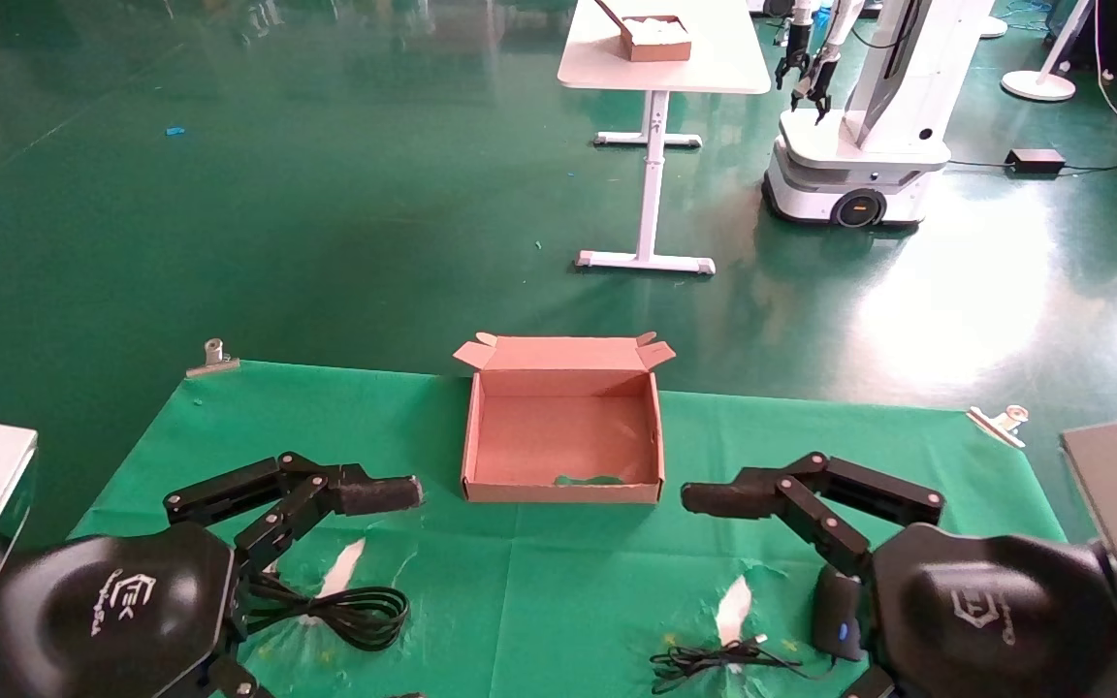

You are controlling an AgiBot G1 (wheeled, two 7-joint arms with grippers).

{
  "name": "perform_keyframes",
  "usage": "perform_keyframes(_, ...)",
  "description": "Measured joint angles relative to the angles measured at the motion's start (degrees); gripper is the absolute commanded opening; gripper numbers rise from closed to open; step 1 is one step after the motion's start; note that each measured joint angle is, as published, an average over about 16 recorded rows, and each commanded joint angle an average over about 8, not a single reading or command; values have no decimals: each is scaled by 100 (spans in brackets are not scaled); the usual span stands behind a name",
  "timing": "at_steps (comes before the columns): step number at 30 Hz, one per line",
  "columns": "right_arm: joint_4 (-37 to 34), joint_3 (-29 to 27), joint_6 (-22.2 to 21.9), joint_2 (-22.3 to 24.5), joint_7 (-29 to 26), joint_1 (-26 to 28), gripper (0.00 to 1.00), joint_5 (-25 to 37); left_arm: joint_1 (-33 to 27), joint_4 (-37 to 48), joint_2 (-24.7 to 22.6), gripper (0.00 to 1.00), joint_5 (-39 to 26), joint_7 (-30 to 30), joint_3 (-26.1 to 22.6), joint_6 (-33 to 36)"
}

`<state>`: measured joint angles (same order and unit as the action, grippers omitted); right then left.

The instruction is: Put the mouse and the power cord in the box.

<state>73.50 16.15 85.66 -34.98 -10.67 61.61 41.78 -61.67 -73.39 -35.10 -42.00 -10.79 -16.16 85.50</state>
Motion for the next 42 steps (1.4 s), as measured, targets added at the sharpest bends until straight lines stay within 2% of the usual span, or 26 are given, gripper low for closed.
perform_keyframes(34,0,5,7,1,3,-10,100,5,11,2,3,100,-19,-1,-12,5)
perform_keyframes(38,28,63,6,42,33,-47,100,169,15,-29,33,100,-214,-8,-94,8)
perform_keyframes(42,105,188,-53,111,21,-71,100,538,-77,-106,76,100,-727,-92,-295,-4)
